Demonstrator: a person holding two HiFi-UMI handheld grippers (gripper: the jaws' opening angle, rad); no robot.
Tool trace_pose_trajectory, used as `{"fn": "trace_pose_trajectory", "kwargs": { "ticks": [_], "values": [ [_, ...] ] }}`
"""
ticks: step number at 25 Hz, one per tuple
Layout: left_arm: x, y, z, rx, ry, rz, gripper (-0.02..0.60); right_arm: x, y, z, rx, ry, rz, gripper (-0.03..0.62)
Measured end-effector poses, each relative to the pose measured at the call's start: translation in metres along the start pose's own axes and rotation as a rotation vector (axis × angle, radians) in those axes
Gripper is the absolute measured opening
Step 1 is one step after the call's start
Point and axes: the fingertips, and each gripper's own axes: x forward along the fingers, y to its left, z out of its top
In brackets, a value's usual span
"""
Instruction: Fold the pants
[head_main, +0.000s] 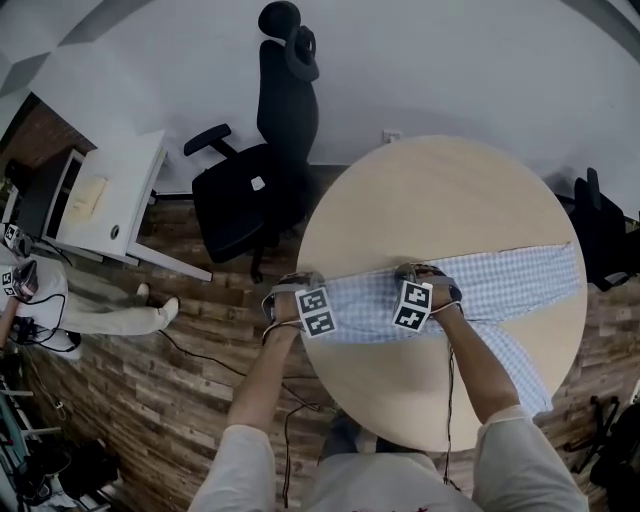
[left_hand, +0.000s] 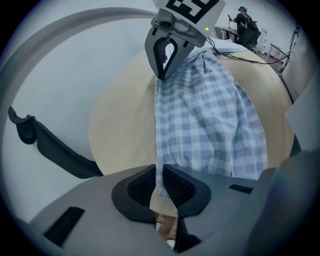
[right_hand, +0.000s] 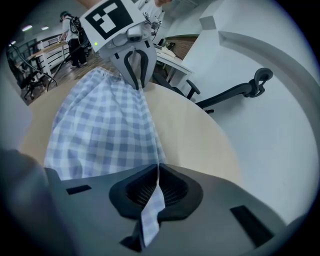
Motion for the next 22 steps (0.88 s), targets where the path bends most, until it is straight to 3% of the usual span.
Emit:
{"fn": "trace_pose_trajectory", "kwargs": {
  "ticks": [2, 3, 4, 6, 7, 11, 16, 19, 22],
  "values": [
    [0.000, 0.003, -0.001, -0.038, -0.012, 0.022, 0.066, 0.006, 0.005, -0.004, 0.024, -0.004, -0.006, 0.034],
    [-0.001, 0.006, -0.002, -0.056, -0.019, 0.035, 0.133, 0.008, 0.006, -0.005, 0.034, -0.007, -0.012, 0.034],
    [-0.003, 0.009, -0.003, -0.071, -0.024, 0.048, 0.158, 0.008, 0.006, -0.005, 0.043, -0.012, -0.027, 0.034],
    [-0.010, 0.019, -0.006, -0.090, -0.031, 0.087, 0.198, 0.003, -0.002, -0.002, 0.063, -0.041, -0.078, 0.091],
    [-0.015, 0.025, -0.007, -0.096, -0.036, 0.114, 0.199, -0.002, -0.009, 0.002, 0.075, -0.071, -0.108, 0.120],
    [-0.037, 0.046, -0.018, -0.099, -0.041, 0.223, 0.199, -0.031, -0.033, 0.018, 0.100, -0.179, -0.194, 0.132],
    [-0.063, 0.044, -0.024, -0.105, -0.052, 0.250, 0.215, -0.063, -0.048, 0.020, 0.193, -0.198, -0.243, 0.153],
    [-0.080, 0.029, -0.009, -0.078, -0.116, 0.261, 0.214, -0.088, -0.046, 0.024, 0.272, -0.215, -0.307, 0.147],
    [-0.101, 0.005, 0.017, -0.048, -0.216, 0.269, 0.166, -0.115, -0.024, 0.028, 0.423, -0.250, -0.362, 0.096]
  ]
}}
